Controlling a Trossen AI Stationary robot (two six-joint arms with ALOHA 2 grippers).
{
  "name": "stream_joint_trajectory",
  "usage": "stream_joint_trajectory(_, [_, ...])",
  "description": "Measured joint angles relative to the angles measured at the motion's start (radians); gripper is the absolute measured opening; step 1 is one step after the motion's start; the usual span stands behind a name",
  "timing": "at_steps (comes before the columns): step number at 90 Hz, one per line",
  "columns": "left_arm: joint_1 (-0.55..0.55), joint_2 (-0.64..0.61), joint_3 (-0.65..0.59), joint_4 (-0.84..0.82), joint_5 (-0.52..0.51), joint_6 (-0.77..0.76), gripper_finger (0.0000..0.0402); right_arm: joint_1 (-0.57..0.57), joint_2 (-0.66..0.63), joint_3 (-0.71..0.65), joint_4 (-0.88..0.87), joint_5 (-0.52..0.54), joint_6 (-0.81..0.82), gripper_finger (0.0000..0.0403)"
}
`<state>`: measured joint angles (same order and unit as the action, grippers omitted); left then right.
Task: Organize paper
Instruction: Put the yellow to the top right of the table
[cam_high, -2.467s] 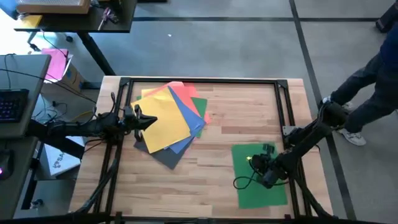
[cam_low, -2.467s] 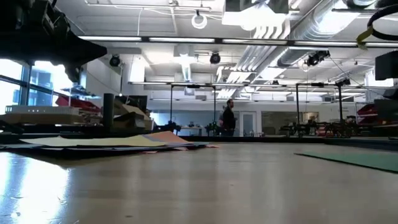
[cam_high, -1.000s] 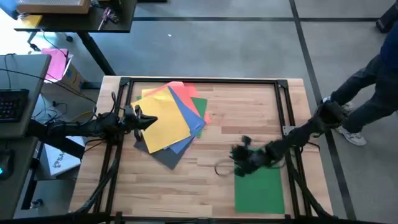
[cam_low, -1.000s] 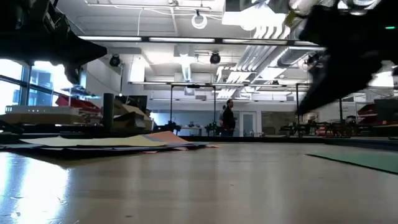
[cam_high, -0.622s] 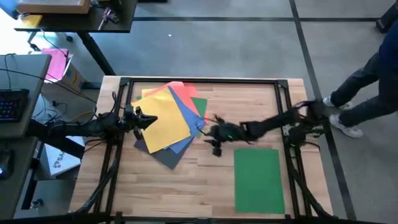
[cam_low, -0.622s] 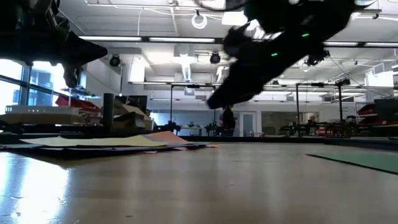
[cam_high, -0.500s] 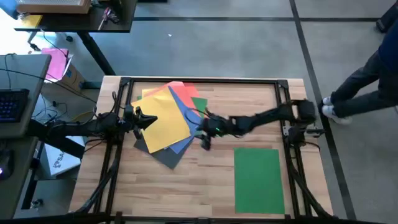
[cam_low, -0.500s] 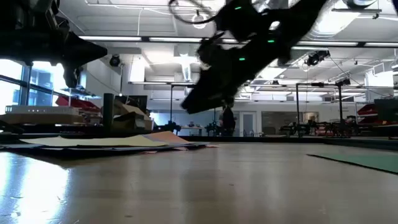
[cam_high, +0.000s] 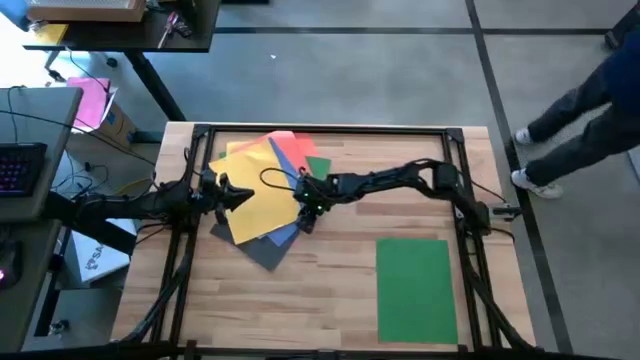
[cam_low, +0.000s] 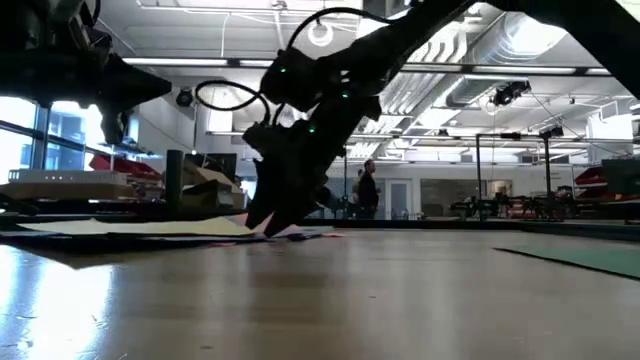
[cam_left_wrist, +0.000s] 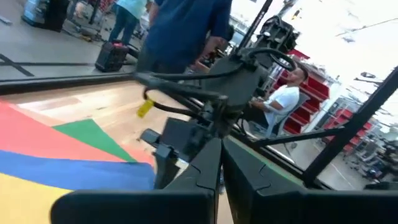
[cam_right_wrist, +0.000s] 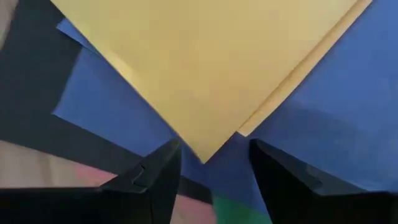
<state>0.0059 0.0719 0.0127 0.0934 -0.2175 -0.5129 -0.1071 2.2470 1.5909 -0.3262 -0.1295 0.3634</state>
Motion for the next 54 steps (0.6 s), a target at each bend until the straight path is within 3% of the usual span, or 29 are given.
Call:
stream_joint_trajectory(19, [0.000, 0.000, 0.000, -0.002, -0.001, 0.016, 0.0000, -0.002, 0.003, 0.009, -0.005, -0.005, 0.025, 0.0106])
stream_joint_trajectory(38, [0.000, 0.000, 0.000, -0.023, -0.001, 0.016, 0.0000, -0.002, 0.005, -0.016, 0.009, -0.007, -0.023, 0.0017])
stream_joint_trajectory(54, [0.000, 0.000, 0.000, -0.038, -0.001, 0.008, 0.0000, 0.018, -0.018, -0.015, -0.033, 0.021, -0.115, 0.0002])
